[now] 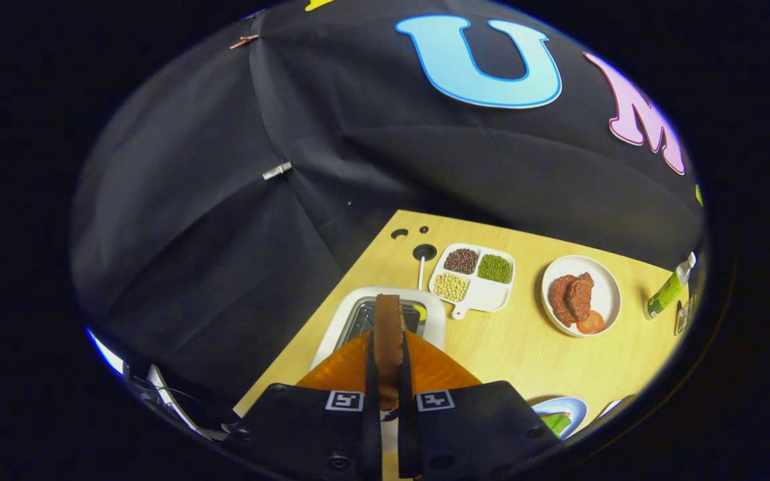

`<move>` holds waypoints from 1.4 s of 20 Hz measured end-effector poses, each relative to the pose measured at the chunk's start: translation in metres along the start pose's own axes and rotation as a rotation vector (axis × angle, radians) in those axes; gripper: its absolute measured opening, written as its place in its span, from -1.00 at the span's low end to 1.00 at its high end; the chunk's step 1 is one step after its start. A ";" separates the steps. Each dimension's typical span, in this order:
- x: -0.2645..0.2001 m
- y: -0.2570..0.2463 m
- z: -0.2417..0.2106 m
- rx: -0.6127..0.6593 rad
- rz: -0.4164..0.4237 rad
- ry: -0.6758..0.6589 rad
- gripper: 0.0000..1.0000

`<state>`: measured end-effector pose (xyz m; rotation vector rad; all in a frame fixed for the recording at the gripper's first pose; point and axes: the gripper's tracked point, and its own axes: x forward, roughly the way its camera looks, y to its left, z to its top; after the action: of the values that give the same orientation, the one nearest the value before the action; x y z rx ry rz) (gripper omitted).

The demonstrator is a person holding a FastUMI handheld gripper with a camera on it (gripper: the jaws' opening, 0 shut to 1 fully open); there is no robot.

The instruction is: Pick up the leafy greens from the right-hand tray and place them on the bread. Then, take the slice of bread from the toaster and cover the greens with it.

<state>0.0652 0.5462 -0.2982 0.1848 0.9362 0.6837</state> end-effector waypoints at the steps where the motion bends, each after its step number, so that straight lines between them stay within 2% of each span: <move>1: -0.010 -0.001 0.006 0.011 0.009 -0.019 -0.72; 6: -0.062 -0.020 0.037 0.045 0.036 -0.113 -0.72; 10: -0.105 -0.051 0.041 0.081 0.021 -0.158 -0.72; 14: -0.139 -0.103 0.027 0.124 -0.056 -0.204 -0.72; 21: -0.158 -0.184 -0.056 0.259 -0.161 -0.173 -0.72; 28: -0.127 -0.194 -0.139 0.387 -0.135 -0.105 -0.72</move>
<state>-0.0067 0.2980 -0.3777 0.4904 0.9641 0.3598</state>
